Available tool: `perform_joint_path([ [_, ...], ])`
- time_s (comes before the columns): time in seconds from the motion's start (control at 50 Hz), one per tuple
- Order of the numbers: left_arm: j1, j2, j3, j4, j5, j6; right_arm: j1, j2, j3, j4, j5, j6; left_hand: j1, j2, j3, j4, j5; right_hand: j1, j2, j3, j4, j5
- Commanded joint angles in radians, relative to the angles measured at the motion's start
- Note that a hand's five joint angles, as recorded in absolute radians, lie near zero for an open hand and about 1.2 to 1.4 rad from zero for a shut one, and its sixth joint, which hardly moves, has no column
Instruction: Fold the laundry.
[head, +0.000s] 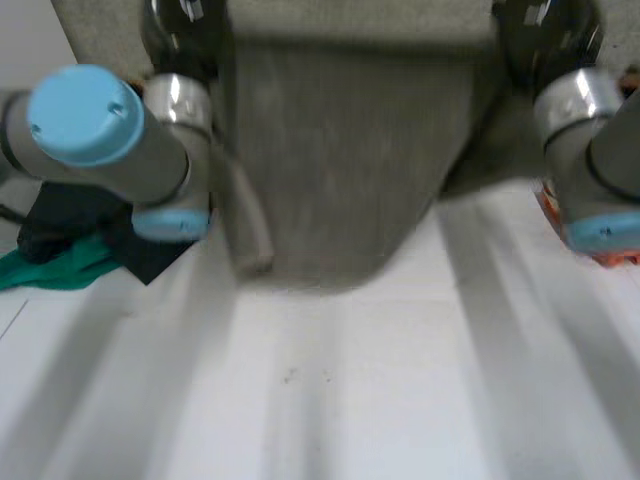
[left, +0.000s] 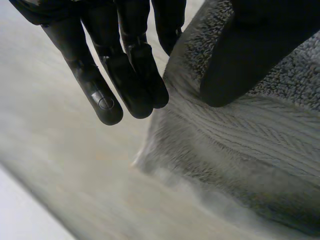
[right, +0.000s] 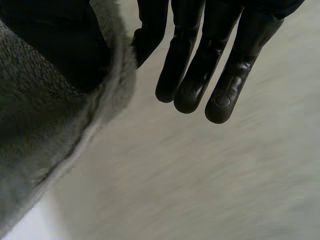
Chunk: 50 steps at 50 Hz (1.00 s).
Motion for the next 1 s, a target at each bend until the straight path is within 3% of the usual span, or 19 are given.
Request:
perform_joint_path([
  [0.02,-0.024,0.148,-0.102,0.093,0.006,-0.021,0.003,-0.098,0.052,-0.09,-0.066,0.028,0.233,0.197,0.203,0.195,0.246,0.399,0.215,0.216,0.205,0.237],
  [0.2,-0.022,0.245,-0.535,0.007,0.001,-0.109,-0.008,-0.103,0.238,0.276,-0.109,0.036,0.233,0.197,0.203,0.195,0.246,0.399,0.215,0.216,0.205,0.237],
  [0.36,-0.025,0.231,-0.805,-0.013,0.003,-0.243,-0.009,-0.042,0.446,0.355,-0.125,0.073,0.233,0.197,0.203,0.195,0.246,0.399,0.215,0.216,0.205,0.237],
  [0.5,-0.021,0.229,-0.835,-0.022,0.001,-0.281,-0.083,0.054,0.477,0.34,-0.151,0.263,0.233,0.197,0.203,0.195,0.246,0.399,0.215,0.216,0.205,0.237],
  [0.6,-0.01,0.257,-0.838,-0.022,0.001,-0.295,-0.173,0.049,0.472,0.349,-0.161,0.51,0.233,0.197,0.203,0.195,0.246,-0.253,-0.438,-0.437,-0.447,-0.415],
  [0.66,-0.001,0.26,-0.841,-0.024,0.003,-0.295,-0.21,0.048,0.469,0.36,-0.155,0.591,0.233,0.197,0.203,0.195,0.246,-0.389,-0.573,-0.572,-0.583,-0.551],
  [0.92,0.022,0.261,-0.844,-0.047,0.003,-0.298,-0.287,0.048,0.495,0.449,-0.168,0.502,0.233,0.197,0.203,0.195,0.246,-0.401,-0.586,-0.585,-0.595,-0.563],
  [1.0,0.032,0.261,-0.841,-0.054,0.004,-0.298,-0.313,0.051,0.493,0.447,-0.187,0.469,0.233,0.197,0.203,0.195,0.246,-0.243,-0.428,-0.427,-0.437,-0.405],
])
